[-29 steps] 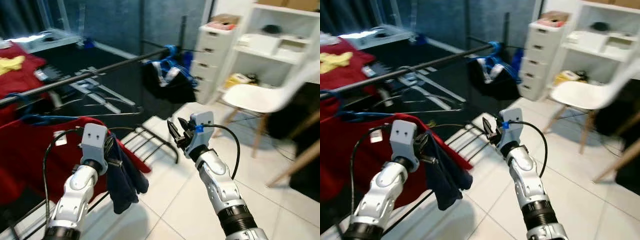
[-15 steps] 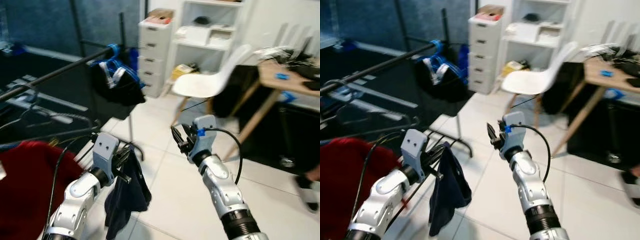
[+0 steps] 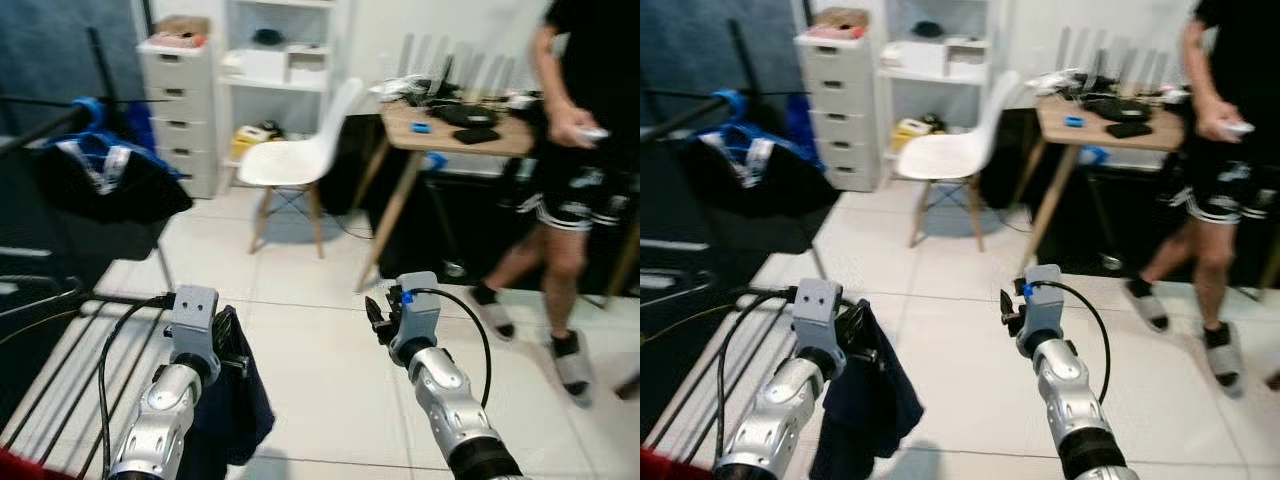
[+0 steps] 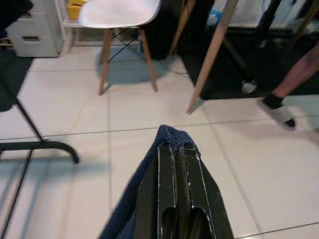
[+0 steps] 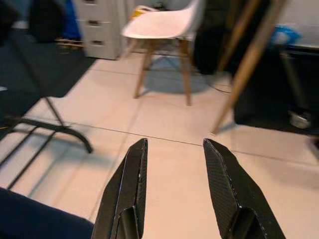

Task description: Hang hanger

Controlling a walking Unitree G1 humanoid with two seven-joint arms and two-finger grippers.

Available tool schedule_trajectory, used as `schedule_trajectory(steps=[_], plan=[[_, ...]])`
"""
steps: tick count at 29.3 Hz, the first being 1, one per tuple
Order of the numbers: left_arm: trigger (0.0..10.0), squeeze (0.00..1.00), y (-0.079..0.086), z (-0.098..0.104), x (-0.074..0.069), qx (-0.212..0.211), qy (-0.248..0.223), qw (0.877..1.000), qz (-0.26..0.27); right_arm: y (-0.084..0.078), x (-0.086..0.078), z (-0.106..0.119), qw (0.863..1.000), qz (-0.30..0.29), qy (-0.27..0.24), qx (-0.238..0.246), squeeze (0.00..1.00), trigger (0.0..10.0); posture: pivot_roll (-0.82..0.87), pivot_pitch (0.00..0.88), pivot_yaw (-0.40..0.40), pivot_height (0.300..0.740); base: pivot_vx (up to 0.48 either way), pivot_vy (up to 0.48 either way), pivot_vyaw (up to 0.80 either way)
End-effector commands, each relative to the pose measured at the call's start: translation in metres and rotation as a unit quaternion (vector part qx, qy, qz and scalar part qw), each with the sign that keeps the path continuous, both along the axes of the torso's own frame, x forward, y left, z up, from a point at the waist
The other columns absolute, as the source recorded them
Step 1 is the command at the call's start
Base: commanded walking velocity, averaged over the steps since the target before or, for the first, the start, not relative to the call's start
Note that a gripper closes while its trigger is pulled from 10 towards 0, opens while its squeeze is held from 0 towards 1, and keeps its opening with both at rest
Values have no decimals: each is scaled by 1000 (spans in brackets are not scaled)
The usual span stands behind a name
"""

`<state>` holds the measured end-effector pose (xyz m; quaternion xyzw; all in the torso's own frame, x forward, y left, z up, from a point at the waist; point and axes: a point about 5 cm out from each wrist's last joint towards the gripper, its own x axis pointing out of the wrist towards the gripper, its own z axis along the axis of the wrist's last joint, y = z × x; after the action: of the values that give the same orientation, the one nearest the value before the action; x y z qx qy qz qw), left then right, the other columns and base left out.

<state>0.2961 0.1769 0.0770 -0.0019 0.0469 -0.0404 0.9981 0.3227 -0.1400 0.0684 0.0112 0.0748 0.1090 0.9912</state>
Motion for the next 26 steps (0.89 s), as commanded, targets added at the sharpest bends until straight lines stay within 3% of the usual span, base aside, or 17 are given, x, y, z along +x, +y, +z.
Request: schedule_trajectory(steps=[1, 10, 17, 26], plan=[[10000, 0, 2, 1, -2, -9, -5, 1000, 17, 4, -2, -6, 1000, -2, 6, 3, 0, 10000, 104, 0, -49, 740, 0, 0, -800], [10000, 0, 8, -2, -4, -6, 4, 998, 61, 7, -6, -13, 999, -28, 12, 21, 0, 10000, 98, 0, -48, 740, 0, 0, -800], [10000, 0, 12, 4, 5, -18, 4, 996, 88, 10, 1, -5, 1000, -19, -5, 7, 0, 10000, 84, 0, -19, 740, 0, 0, -800], [10000, 0, -2, 8, 13, -6, 8, 996, 83, 5, 1, -2, 999, -38, -16, 11, 0, 10000, 64, 0, 8, 740, 0, 0, -800]])
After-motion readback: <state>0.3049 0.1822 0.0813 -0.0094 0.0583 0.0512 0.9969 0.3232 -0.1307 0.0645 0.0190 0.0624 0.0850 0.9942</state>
